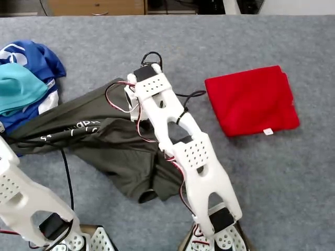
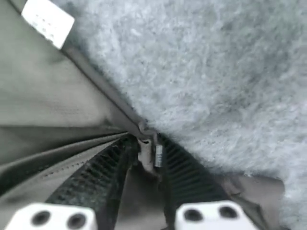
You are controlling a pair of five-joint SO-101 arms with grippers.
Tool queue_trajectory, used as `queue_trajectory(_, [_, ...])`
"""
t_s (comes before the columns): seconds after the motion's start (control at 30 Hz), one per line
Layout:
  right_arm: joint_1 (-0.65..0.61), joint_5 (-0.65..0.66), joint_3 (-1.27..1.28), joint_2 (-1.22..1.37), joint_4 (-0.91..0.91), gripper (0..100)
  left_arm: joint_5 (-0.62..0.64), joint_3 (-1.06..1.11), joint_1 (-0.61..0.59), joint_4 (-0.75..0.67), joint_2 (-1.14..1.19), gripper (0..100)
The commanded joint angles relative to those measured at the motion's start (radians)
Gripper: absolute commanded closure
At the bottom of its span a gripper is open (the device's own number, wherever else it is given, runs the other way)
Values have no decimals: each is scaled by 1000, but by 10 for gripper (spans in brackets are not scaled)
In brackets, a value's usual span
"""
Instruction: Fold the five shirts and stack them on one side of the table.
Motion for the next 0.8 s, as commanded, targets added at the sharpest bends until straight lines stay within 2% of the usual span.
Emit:
queue_trajectory(0.0, [-13, 15, -53, -5, -6, 953, -9, -3, -12, -5, -62, 981])
queue_trajectory(0.1, [-13, 25, -85, -7, -5, 998, -9, -3, -12, -3, -65, 981])
queue_trajectory(0.33, [1, 25, -159, -8, 25, 997, -9, -5, -14, -3, -67, 981])
queue_trajectory(0.77, [209, 175, -282, -2, 3, 997, -9, -5, -6, -5, -67, 981])
